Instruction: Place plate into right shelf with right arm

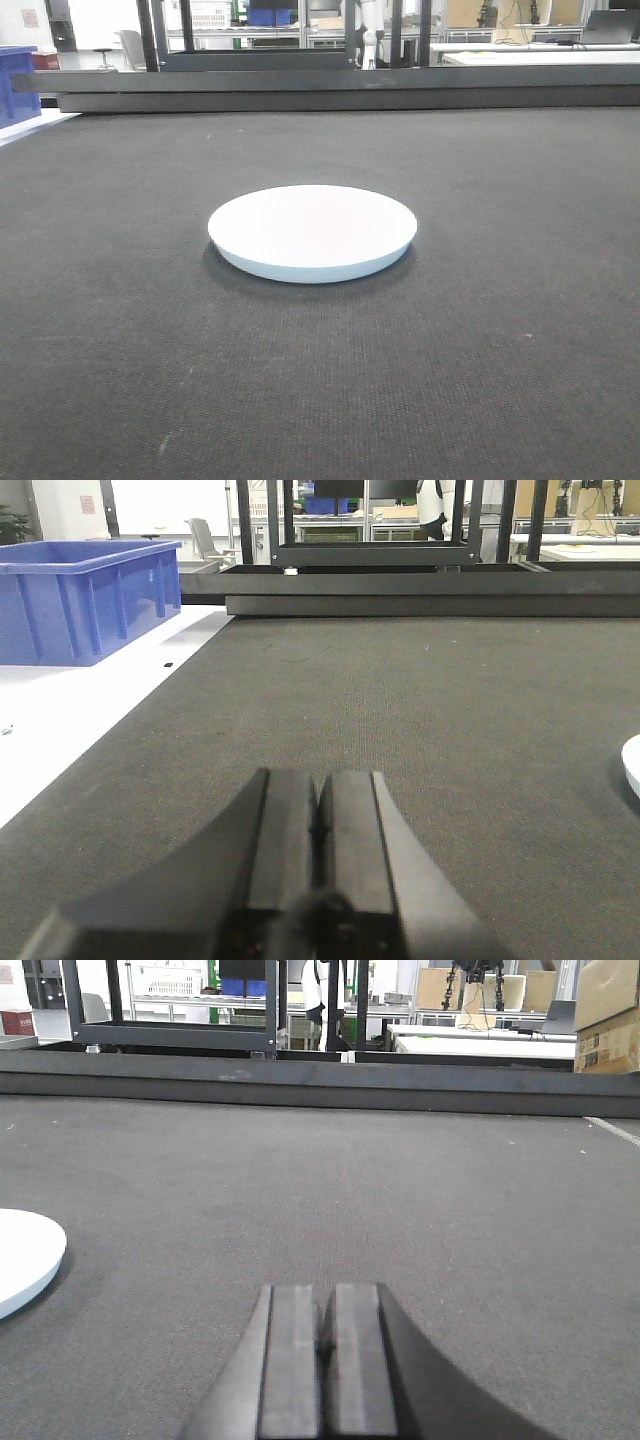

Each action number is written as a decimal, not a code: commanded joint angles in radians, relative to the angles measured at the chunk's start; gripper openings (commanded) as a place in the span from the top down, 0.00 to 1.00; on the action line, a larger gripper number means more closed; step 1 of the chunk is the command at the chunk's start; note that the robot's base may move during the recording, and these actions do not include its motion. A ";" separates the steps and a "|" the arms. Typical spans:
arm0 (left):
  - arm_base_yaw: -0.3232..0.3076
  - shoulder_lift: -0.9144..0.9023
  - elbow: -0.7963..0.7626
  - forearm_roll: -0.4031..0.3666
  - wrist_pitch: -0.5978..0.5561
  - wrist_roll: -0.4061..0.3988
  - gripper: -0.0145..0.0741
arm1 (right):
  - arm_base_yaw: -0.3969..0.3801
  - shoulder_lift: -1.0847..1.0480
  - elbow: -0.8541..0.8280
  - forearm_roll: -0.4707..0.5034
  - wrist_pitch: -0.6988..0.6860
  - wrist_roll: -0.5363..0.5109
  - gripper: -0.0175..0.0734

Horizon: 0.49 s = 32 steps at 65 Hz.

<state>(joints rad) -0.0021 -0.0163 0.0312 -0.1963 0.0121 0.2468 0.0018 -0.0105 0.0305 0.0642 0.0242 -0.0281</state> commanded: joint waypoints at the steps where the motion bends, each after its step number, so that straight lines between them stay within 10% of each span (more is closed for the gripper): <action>1: -0.007 -0.011 0.010 -0.002 -0.087 -0.002 0.89 | -0.002 -0.014 -0.008 0.001 -0.088 -0.007 0.75; 32: -0.007 -0.011 0.010 -0.002 -0.087 -0.002 0.89 | -0.002 -0.014 -0.008 0.001 -0.091 -0.007 0.75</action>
<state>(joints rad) -0.0021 -0.0163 0.0312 -0.1963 0.0121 0.2468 0.0018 -0.0105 0.0305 0.0642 0.0242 -0.0281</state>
